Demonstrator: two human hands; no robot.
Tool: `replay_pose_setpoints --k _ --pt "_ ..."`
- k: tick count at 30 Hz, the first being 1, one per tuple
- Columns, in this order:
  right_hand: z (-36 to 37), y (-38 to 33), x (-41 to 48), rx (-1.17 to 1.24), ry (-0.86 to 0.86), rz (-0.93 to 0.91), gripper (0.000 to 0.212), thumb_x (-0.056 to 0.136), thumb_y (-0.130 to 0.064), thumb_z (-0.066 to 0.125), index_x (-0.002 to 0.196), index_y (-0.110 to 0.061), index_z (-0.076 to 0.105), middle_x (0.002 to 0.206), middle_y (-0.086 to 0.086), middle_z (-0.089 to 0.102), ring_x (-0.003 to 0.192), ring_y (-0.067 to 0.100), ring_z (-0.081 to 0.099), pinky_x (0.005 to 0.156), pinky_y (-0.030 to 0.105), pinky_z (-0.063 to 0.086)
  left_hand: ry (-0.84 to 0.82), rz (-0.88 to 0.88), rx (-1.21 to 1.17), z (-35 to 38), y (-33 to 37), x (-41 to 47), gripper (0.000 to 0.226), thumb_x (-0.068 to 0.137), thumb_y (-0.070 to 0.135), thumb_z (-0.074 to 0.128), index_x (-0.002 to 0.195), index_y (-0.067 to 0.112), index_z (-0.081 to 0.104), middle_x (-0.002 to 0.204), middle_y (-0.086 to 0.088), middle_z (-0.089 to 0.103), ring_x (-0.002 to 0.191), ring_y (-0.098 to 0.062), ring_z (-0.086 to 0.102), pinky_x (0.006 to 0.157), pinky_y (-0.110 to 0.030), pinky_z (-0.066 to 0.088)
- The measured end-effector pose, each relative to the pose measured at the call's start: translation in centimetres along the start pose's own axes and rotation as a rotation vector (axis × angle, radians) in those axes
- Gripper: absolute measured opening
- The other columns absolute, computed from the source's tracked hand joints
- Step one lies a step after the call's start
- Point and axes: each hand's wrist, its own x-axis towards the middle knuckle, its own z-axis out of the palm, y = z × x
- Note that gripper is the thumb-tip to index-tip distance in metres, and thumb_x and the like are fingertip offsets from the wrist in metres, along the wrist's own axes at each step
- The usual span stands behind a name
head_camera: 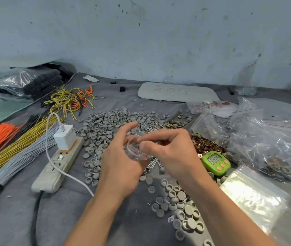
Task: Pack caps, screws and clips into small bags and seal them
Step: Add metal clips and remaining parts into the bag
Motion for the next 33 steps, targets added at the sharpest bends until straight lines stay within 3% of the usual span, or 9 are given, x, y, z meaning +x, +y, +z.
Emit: replay_pose_setpoints --k 6,8,11,16,19,23,26,29,33 --pt "-1.8 1.5 1.0 -0.195 0.358 0.104 0.015 0.084 -0.023 0.079 0.078 -0.036 0.083 0.072 -0.017 0.076 0.064 0.001 0.068 0.062 0.023 0.058 0.072 0.001 -0.095 -0.3 -0.5 0.3 0.072 0.072 0.015 0.091 0.127 0.046 0.057 0.097 0.022 0.072 0.069 -0.002 0.069 0.063 -0.018 0.052" --pt "-2.1 2.5 1.2 -0.529 0.257 0.212 0.010 0.088 -0.032 0.076 0.080 -0.032 0.082 0.071 -0.017 0.074 0.066 0.003 0.068 0.078 0.029 0.061 0.117 -0.019 -0.140 -0.5 -0.7 0.5 0.070 0.072 0.012 0.090 0.126 0.044 0.059 0.096 0.021 0.073 0.070 -0.001 0.069 0.060 -0.012 0.049" --pt "-0.7 3.7 1.1 -0.977 0.007 0.318 0.026 0.092 -0.047 0.070 0.081 -0.024 0.076 0.071 -0.009 0.069 0.076 0.016 0.065 0.104 0.041 0.045 0.147 -0.033 -0.174 -0.7 -1.0 0.7 0.070 0.072 0.010 0.091 0.123 0.046 0.060 0.095 0.021 0.073 0.078 0.000 0.070 0.067 -0.014 0.051" --pt "1.0 4.2 1.5 -1.175 -0.077 0.319 0.018 0.081 -0.016 0.066 0.074 -0.019 0.050 0.065 -0.003 0.056 0.060 0.020 0.044 0.096 0.044 0.032 0.152 -0.038 -0.174 -0.8 -1.3 0.7 0.071 0.071 0.009 0.092 0.124 0.045 0.060 0.095 0.021 0.074 0.077 -0.003 0.071 0.069 -0.022 0.054" --pt "0.8 3.7 1.2 -1.250 -0.031 0.308 0.021 0.076 -0.016 0.065 0.071 -0.021 0.045 0.065 -0.003 0.053 0.062 0.021 0.046 0.091 0.044 0.030 0.147 -0.047 -0.176 -0.9 -1.3 0.7 0.071 0.072 0.008 0.091 0.124 0.046 0.060 0.095 0.020 0.074 0.078 -0.003 0.071 0.071 -0.026 0.054" --pt "-0.7 2.3 1.2 -1.182 0.265 0.215 0.013 0.088 -0.034 0.066 0.080 -0.026 0.070 0.078 -0.008 0.066 0.088 0.020 0.059 0.094 0.041 0.032 0.130 -0.040 -0.151 -0.8 -1.3 0.8 0.073 0.071 0.011 0.091 0.124 0.048 0.058 0.095 0.021 0.073 0.074 -0.002 0.070 0.070 -0.027 0.055" --pt "-1.1 1.0 0.6 -0.629 0.417 -0.036 0.010 0.086 -0.035 0.071 0.082 -0.031 0.079 0.078 -0.018 0.072 0.082 0.008 0.064 0.090 0.036 0.047 0.092 -0.032 -0.116 -0.4 -1.1 0.6 0.076 0.071 0.013 0.090 0.127 0.050 0.054 0.097 0.021 0.072 0.075 -0.006 0.070 0.073 -0.042 0.059" --pt "-0.2 -0.4 0.0 -0.316 0.295 -0.120 0.002 0.079 -0.036 0.078 0.078 -0.037 0.079 0.078 -0.022 0.070 0.082 0.003 0.064 0.074 0.027 0.050 0.052 -0.028 -0.100 0.0 -0.8 0.4 0.080 0.068 0.017 0.089 0.127 0.056 0.052 0.099 0.025 0.071 0.080 -0.004 0.071 0.075 -0.044 0.059" --pt "1.0 0.1 -0.1 -0.455 0.147 -0.081 0.008 0.083 -0.033 0.079 0.086 -0.039 0.083 0.081 -0.017 0.064 0.090 0.005 0.056 0.077 0.024 0.042 0.029 -0.011 -0.060 0.0 -0.4 0.2 0.085 0.065 0.019 0.090 0.127 0.060 0.049 0.099 0.027 0.071 0.081 0.004 0.070 0.072 -0.030 0.055"
